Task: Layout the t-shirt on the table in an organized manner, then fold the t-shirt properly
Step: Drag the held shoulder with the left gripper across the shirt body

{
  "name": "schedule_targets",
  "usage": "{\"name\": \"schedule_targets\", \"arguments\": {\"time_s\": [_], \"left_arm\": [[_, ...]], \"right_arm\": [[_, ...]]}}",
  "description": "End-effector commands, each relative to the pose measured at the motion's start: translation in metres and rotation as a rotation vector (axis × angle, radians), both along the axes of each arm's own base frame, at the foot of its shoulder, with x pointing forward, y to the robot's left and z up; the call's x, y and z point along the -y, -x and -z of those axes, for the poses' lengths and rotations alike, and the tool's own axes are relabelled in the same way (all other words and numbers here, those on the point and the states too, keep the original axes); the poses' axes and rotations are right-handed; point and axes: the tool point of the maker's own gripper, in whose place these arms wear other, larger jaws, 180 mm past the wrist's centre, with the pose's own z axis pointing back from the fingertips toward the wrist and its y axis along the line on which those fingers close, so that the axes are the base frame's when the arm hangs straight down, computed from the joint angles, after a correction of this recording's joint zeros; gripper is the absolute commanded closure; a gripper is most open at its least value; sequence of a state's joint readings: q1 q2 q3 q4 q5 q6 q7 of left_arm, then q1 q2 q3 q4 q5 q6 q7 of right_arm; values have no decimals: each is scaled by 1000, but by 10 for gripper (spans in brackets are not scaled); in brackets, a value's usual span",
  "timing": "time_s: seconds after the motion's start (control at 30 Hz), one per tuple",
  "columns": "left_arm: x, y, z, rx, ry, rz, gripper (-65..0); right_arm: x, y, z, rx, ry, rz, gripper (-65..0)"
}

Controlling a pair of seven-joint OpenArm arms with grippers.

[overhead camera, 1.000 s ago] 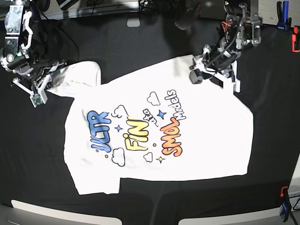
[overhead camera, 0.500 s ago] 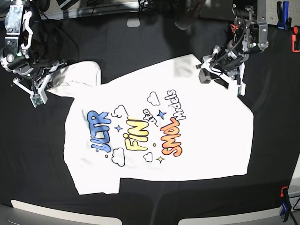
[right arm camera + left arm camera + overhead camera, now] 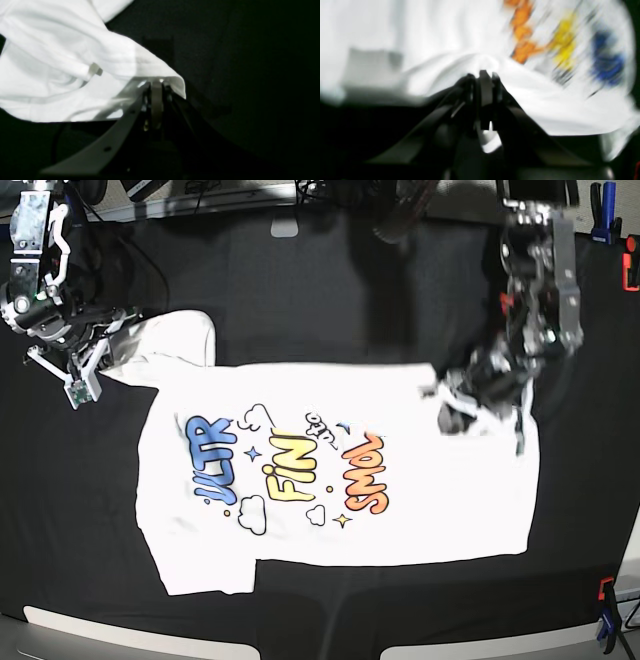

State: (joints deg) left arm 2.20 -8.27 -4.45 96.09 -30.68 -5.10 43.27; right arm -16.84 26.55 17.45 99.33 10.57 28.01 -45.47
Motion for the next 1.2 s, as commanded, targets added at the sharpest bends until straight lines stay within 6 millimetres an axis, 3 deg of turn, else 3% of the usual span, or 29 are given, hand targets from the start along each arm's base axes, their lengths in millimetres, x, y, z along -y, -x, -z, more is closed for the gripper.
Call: {"name": "schedule_targets", "arguments": {"time_s": [0.0,0.13,0.2,0.43,0.57,0.73,1.0,1.1,1.17], "left_arm": [[3,-15,-23,77,24,0,0],[19,-37,-49,174,32,-12,0],[34,-43,-50,206,-10,10,0],[104,-67,5,120,-139,222,0],[126,-85,20,76,-219,327,0],[133,-109,15,80,-301,382,0],[107,-161,-31,196,-510,360,0],[113,-166,-42,212,-485,358,0],[118,-162,-38,204,-461,369,0]], "right_arm": [[4,-10,-13,45,12,-6,0],[4,-10,-13,45,12,-6,0],[4,-10,-13,45,12,-6,0],[4,-9,-12,39,11,-4,0],[3,-9,-12,39,7,-3,0],[-2,-9,-12,44,-25,-3,0],[-1,-8,-11,36,-22,-1,0],[-1,-8,-11,36,-22,-1,0],[-1,-8,-11,36,-22,-1,0]]}}
